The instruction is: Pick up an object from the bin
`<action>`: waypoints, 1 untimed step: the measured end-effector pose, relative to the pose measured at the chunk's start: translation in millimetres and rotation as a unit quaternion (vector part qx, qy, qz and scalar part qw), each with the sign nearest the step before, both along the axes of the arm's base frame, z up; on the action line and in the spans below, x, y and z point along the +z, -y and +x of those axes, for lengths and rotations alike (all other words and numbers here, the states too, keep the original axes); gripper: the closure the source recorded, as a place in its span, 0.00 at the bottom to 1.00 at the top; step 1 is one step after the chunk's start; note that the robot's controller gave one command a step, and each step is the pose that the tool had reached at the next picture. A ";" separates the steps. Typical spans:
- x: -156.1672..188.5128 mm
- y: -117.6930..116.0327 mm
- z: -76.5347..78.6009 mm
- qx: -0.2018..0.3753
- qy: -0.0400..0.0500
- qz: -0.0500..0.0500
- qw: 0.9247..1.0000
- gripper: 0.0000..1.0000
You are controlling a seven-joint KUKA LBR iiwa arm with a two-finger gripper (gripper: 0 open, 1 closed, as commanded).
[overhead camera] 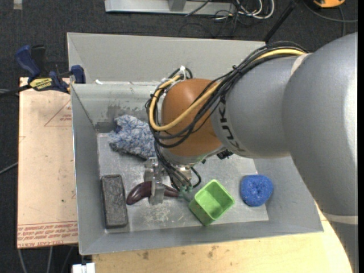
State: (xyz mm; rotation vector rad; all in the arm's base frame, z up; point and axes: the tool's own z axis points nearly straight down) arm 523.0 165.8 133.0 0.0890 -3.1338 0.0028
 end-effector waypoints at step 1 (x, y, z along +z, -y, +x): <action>21.4 -22.2 7.9 0.029 0.004 0.002 1.000 1.00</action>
Offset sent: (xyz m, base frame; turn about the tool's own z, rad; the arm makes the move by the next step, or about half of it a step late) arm 0.0000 0.0000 0.0000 0.0000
